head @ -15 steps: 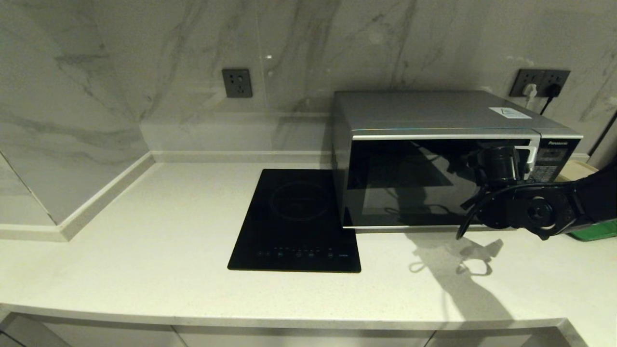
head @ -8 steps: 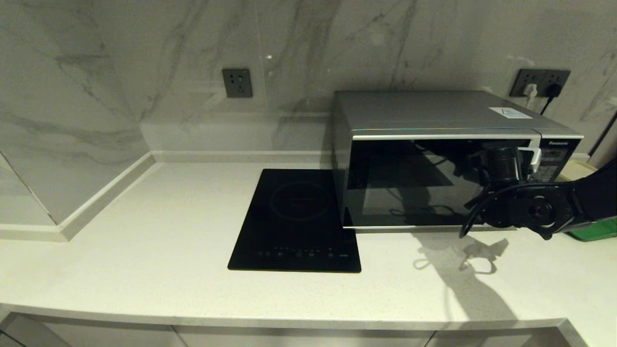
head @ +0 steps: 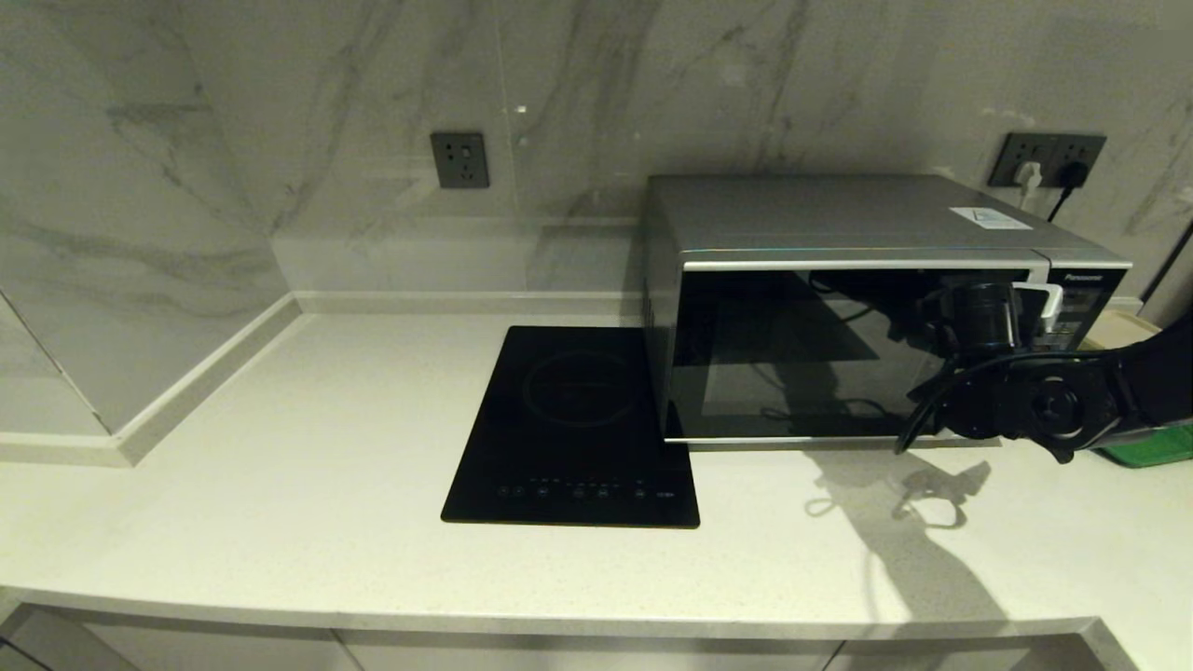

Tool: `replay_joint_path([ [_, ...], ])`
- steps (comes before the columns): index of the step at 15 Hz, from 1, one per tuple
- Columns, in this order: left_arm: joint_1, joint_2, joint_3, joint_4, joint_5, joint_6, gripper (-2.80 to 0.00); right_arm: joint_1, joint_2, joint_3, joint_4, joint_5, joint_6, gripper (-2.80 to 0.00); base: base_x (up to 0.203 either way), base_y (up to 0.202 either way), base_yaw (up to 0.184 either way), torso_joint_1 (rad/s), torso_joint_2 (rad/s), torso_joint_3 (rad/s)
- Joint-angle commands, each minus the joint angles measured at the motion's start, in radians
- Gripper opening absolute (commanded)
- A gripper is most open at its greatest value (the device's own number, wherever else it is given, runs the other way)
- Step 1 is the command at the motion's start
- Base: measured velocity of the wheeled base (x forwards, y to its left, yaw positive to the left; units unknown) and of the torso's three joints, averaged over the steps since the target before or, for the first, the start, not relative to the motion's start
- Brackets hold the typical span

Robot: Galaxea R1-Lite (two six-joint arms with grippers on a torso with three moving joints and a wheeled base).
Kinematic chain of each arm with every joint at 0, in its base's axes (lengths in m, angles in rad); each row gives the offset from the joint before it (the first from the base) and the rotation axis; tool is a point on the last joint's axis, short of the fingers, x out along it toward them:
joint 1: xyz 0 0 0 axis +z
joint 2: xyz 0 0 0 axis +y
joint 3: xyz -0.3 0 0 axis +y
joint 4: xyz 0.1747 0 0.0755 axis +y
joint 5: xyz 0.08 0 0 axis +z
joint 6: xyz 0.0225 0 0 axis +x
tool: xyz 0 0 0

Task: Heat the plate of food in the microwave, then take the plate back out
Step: Open the microwave oven

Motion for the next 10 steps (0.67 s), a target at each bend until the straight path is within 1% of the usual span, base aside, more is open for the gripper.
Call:
replay_joint_path([
  [1,0.000,0.000,0.000,0.000,0.001,-0.001,-2.80,0.001,-0.021,0.018,-0.001,-0.010,0.005,0.00,0.000,0.000,0.000,0.000,0.00,0.000],
  [6,0.000,0.000,0.000,0.000,0.001,-0.001,-2.80,0.005,-0.112,0.128,0.000,-0.009,0.016,0.00,0.000,0.000,0.000,0.000,0.00,0.000],
  [7,0.000,0.000,0.000,0.000,0.001,-0.001,-2.80,0.019,-0.127,0.149,0.000,-0.009,0.020,0.00,0.000,0.000,0.000,0.000,0.00,0.000],
  [9,0.000,0.000,0.000,0.000,0.001,-0.001,-2.80,0.044,-0.125,0.132,0.000,-0.005,0.016,0.00,0.000,0.000,0.000,0.000,0.00,0.000],
  [10,0.000,0.000,0.000,0.000,0.001,-0.001,-2.80,0.068,-0.114,0.127,0.000,0.012,0.013,0.00,0.000,0.000,0.000,0.000,0.00,0.000],
])
